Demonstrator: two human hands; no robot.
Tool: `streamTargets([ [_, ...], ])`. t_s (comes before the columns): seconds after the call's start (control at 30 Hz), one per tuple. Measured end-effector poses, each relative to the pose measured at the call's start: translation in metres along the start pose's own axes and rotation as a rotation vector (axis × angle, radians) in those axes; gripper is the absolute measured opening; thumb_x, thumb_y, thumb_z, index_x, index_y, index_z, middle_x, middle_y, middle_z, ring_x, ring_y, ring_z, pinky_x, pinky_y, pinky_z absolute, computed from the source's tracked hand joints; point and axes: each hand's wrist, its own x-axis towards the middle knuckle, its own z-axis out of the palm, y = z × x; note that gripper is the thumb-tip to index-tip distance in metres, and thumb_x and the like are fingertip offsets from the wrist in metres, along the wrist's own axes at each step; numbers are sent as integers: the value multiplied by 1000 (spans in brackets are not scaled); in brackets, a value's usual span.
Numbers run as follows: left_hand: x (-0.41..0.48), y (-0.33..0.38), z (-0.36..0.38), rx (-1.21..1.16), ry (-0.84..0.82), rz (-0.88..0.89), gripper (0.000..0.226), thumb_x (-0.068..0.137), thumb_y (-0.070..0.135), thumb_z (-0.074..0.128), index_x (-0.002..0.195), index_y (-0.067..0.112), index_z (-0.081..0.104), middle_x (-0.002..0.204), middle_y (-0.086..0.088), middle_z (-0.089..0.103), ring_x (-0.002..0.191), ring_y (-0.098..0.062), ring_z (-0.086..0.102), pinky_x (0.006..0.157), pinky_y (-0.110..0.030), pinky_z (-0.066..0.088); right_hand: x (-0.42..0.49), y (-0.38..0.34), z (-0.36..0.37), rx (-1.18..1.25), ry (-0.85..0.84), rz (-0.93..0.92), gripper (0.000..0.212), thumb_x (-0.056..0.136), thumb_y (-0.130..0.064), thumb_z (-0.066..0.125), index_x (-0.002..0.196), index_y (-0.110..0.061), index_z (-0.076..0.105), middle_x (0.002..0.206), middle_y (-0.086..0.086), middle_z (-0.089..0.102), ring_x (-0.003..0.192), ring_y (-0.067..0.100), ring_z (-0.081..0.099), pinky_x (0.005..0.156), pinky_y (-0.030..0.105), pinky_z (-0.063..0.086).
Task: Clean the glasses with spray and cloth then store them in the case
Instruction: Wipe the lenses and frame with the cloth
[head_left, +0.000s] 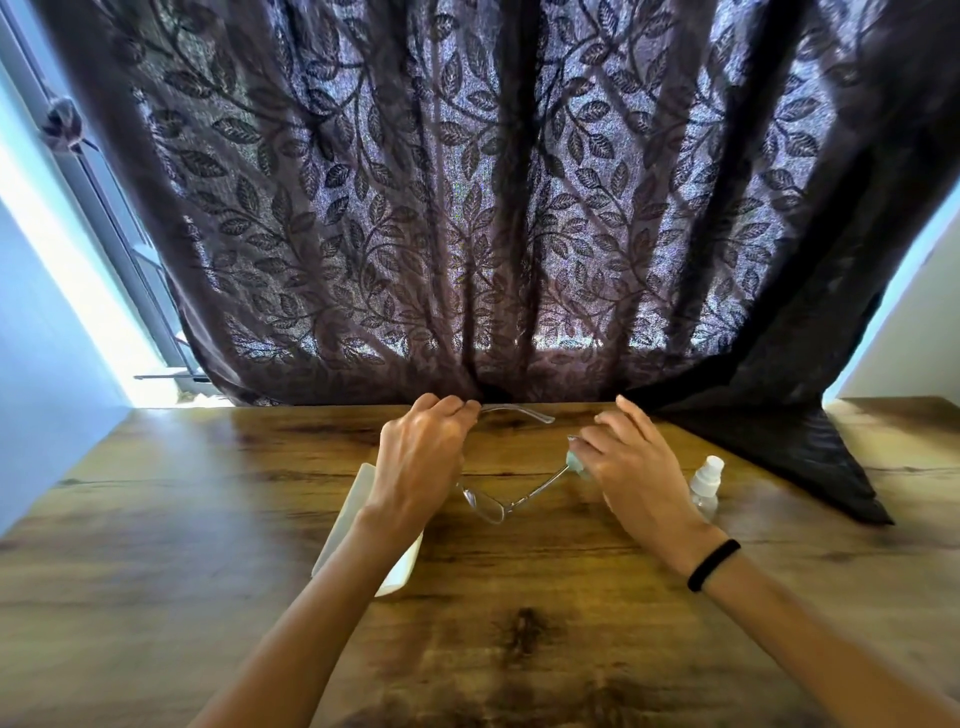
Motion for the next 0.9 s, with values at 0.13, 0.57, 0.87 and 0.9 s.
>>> streamTargets([
  [0.13,-2,2,1,-3,-34,-17,41,66,-9,70,105,2,68,89,-9,71,74,-29,61,45,-35,48,-5,-1,-2,300,9,245,37,63,12,71,93,-10,70,87,0,69,77,21,63,46,29,52],
  [0.57,-4,7,7,-129,82,-132,33,66,-4,68,94,14,71,89,0,72,77,-27,66,51,-33,50,16,-16,-14,1256,563,895,34,81,6,61,98,-22,67,98,-3,69,88,5,66,77,17,53],
  [0.87,-8,2,6,-219,163,-258,12,83,8,66,89,16,72,82,2,72,66,-22,66,53,-22,38,30,7,-46,1934,723,1029,19,87,-1,52,101,-10,60,88,-7,70,90,8,63,92,27,49],
  [0.9,-8,0,6,-235,167,-281,10,85,12,65,91,16,73,82,2,72,66,-21,65,54,-22,38,27,10,-45,1948,710,1064,19,88,-1,50,102,-10,59,92,-4,68,94,10,61,98,32,46],
])
